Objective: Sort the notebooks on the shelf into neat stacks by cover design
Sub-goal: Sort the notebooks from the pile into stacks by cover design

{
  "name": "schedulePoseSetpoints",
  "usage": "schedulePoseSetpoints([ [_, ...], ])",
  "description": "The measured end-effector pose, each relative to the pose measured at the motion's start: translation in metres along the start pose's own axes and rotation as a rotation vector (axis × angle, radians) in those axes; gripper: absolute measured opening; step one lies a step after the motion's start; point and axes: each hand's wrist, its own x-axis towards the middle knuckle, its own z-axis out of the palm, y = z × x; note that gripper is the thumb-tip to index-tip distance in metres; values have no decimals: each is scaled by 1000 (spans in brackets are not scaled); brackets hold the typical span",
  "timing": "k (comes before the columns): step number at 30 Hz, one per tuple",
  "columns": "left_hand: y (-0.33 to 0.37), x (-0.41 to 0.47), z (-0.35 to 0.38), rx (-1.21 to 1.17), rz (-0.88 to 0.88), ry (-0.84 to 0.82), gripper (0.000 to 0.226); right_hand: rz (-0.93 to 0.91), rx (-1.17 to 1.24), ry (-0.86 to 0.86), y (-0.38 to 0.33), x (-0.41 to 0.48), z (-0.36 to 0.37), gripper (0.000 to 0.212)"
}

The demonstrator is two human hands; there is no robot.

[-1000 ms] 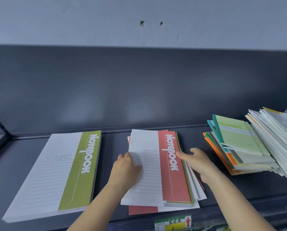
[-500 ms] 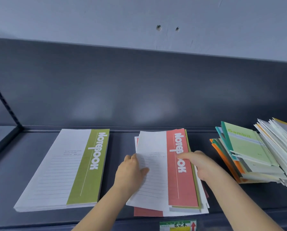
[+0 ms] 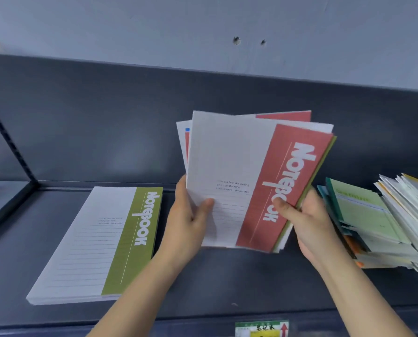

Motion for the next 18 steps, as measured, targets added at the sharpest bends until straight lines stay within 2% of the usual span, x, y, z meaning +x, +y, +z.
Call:
schedulePoseSetpoints([
  [2, -7, -5, 2, -3, 1, -14, 53, -3, -12, -1, 10, -3, 1, 34],
  [5, -11, -15, 6, -18, 8, -59, 59, 41, 30, -1, 26, -7, 2, 62],
  [7, -11, -16, 8, -32, 1, -68, 63, 36, 50, 57, 31, -6, 4, 65],
  [9, -9, -12, 9, -14, -9, -61, 66, 11, 49, 155, 32, -3, 8, 63],
  [12, -4, -6, 8, -12, 3, -21, 52, -15, -4, 285, 33, 4, 11, 51],
  [18, -10, 9, -5, -63, -55, 28, 32, -29, -70, 298, 33, 10, 3, 20],
])
